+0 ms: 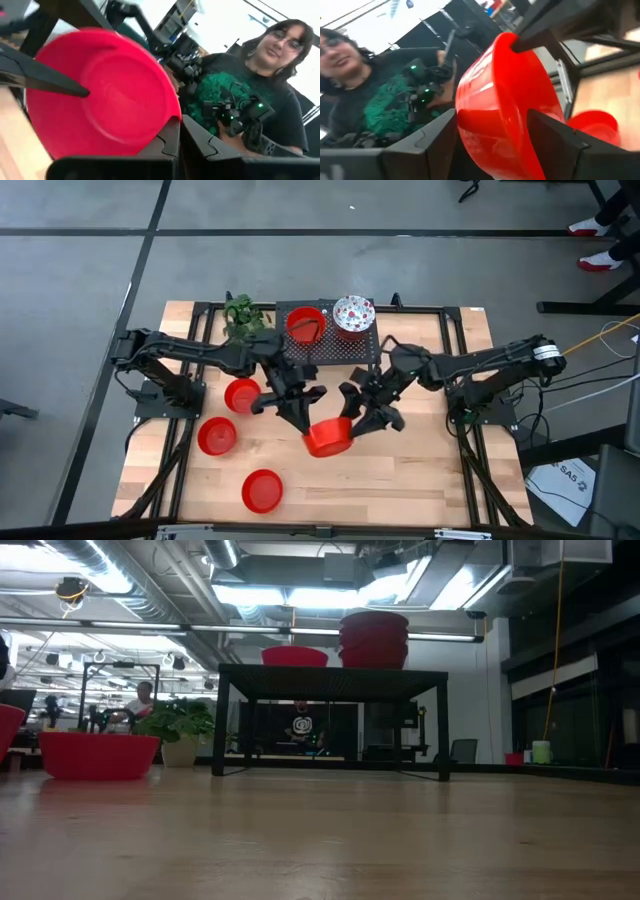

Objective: Pick & Place Mini bowls
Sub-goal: Stack the red bowl on the top of the red bowl on the shelf

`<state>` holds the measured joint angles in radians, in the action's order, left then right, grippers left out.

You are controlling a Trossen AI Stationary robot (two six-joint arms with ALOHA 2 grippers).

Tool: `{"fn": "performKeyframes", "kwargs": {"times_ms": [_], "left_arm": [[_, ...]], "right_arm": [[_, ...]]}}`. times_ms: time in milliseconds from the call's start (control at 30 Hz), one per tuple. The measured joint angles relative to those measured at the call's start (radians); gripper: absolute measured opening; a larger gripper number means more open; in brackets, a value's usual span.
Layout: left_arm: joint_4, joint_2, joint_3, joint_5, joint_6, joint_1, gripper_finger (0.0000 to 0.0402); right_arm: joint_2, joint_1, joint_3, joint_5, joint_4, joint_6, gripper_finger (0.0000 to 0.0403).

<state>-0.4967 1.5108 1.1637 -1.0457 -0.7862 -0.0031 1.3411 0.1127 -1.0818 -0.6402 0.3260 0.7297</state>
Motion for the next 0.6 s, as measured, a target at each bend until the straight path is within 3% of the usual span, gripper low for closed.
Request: {"fn": "performKeyframes", "kwargs": {"times_ms": [367,600], "left_arm": [[0.176,-0.002,0.001,-0.050,0.023,-0.012,0.0002],[0.447,-0.003,0.001,-0.028,0.161,-0.017,0.0002]], "right_arm": [[0.000,-0.002,0.000,0.033,-0.184,-0.002,0.0236],[0.000,-0.014,0.000,0.033,-0.317,-0.008,0.0236]]}}
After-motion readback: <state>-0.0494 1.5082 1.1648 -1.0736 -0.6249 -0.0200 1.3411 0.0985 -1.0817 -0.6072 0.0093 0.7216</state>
